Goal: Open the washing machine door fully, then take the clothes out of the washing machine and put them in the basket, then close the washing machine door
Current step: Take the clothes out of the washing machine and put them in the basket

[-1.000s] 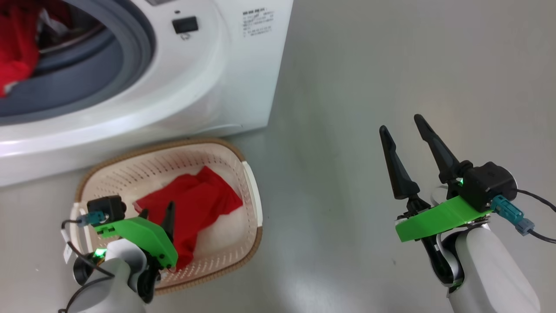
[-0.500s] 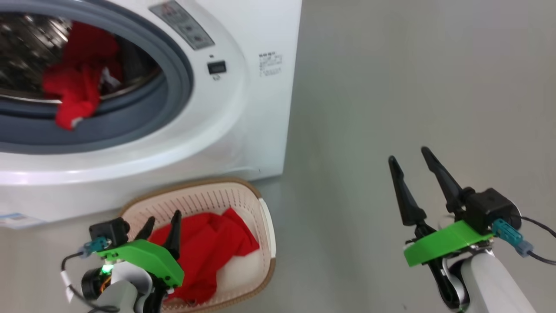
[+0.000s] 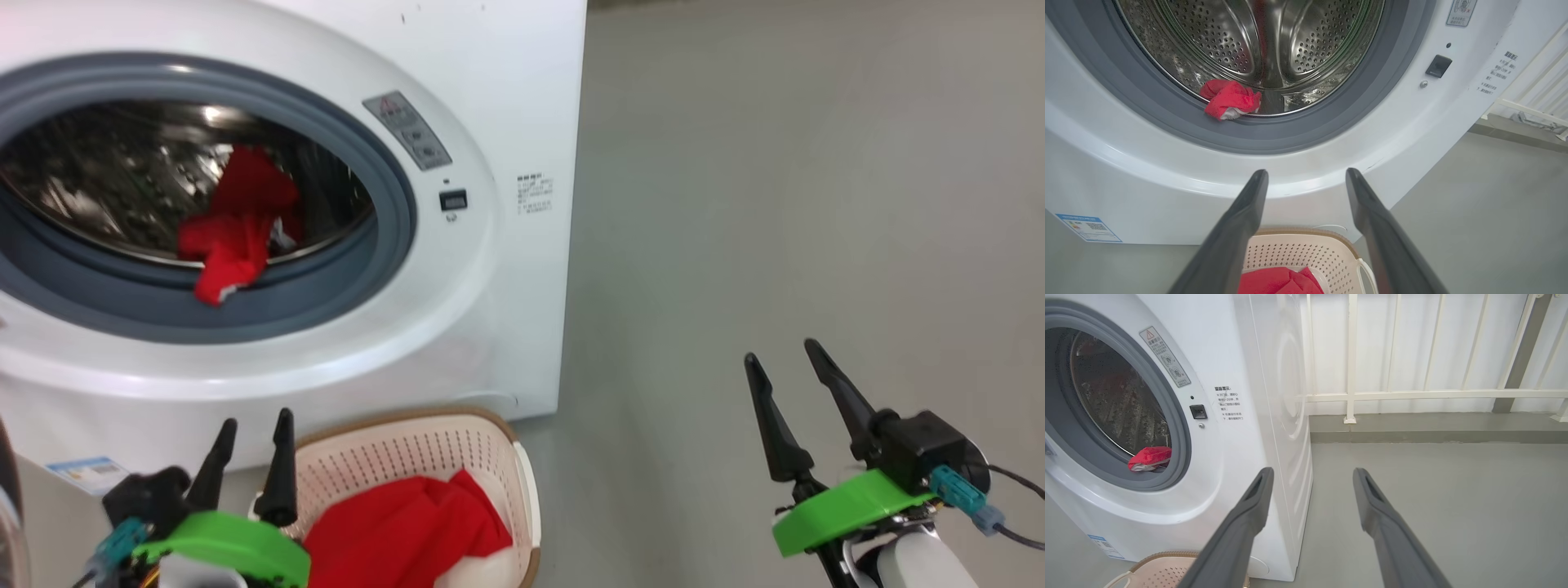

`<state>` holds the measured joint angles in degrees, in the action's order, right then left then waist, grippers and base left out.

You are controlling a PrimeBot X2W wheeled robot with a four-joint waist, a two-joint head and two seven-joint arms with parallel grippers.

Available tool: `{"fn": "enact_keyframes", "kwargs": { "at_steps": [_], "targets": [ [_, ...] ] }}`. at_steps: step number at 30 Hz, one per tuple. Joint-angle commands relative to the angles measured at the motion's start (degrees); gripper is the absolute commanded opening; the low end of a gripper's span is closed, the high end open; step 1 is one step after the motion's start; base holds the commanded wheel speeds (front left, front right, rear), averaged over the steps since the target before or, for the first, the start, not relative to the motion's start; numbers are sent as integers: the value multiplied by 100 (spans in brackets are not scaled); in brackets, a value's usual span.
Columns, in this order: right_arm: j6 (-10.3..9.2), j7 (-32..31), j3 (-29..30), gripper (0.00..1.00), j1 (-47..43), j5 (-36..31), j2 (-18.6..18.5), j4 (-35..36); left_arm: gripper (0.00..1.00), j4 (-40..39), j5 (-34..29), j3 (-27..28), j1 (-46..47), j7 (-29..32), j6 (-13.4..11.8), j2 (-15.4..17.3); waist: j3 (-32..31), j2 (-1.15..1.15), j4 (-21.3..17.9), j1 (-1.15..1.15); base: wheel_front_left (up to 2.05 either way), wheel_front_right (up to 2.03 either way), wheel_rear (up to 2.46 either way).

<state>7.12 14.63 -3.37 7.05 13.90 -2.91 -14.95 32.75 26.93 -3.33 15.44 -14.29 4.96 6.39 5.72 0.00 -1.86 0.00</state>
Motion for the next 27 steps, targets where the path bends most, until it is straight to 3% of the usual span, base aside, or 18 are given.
{"fn": "enact_keyframes", "kwargs": {
  "at_steps": [1,18,27],
  "targets": [
    [36,37,-83,100,-35,-72,3,160,100,-391,-124,360,-173,-70,-37,66,-372,0,47,0,0,0,0],
    [36,37,258,100,-446,-231,3,690,100,-2169,-1145,951,-1212,-71,32,-203,-630,0,-9,0,0,0,0],
    [36,37,377,100,-556,-262,3,720,100,-2408,-1290,1082,-1418,-71,74,-305,-660,0,27,0,0,0,0]
  ]
}}
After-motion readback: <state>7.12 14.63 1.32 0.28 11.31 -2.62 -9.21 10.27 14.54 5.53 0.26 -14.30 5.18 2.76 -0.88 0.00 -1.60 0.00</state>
